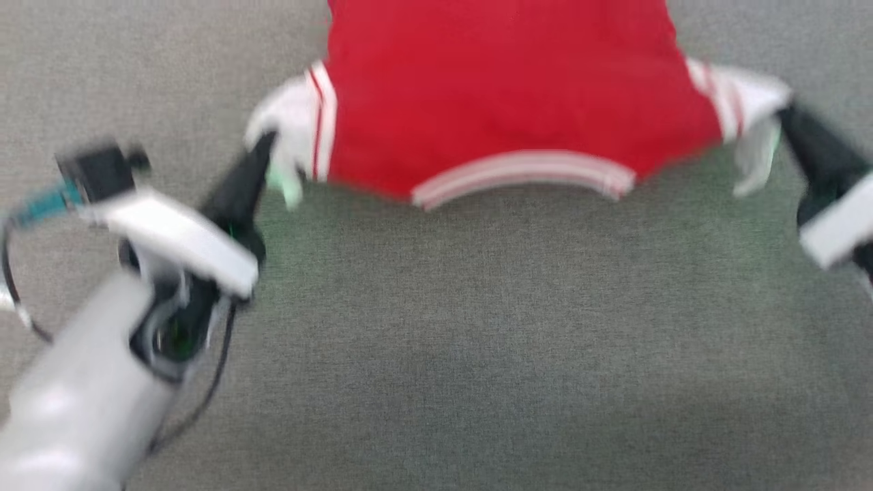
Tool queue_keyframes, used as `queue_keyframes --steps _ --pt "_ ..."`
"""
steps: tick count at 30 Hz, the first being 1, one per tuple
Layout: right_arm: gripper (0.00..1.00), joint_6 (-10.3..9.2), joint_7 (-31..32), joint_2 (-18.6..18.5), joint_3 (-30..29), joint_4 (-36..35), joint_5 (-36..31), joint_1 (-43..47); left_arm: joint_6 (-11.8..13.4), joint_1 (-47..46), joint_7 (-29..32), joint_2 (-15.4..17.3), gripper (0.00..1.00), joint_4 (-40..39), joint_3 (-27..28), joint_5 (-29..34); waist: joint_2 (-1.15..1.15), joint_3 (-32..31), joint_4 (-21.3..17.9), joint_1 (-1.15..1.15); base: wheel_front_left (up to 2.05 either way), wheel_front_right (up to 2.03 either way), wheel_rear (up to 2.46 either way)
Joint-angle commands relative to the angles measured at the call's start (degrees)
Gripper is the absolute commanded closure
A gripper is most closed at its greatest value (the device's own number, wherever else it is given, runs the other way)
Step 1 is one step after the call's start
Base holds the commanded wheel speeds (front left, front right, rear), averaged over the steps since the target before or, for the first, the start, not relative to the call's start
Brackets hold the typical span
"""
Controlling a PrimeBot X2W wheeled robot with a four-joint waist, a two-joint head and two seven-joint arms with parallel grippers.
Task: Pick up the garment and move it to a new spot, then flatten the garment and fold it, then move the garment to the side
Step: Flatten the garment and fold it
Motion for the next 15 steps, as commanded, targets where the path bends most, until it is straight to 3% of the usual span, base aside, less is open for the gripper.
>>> queue_keyframes --steps 1,7,15 --pt "1.0 -0.01 1.08 -0.9 -0.23 -2.16 0.66 2.99 -0.24 2.89 -0.54 1.15 1.0 -1.23 -0.64 -0.04 0.0 -0.72 0.08 0.0 0.0 0.0 0.0" --pt "1.0 0.0 7.39 -6.82 -2.74 -12.59 1.38 16.94 -0.25 13.1 -2.05 4.96 1.0 -5.43 -4.87 2.31 0.0 -2.0 0.7 0.0 0.0 0.0 0.0" --pt "1.0 0.0 16.69 -10.83 -8.44 -25.86 1.07 33.08 -0.19 20.47 -2.22 9.18 1.0 -11.41 -8.4 4.72 0.0 -3.23 1.34 0.0 0.0 0.0 0.0"
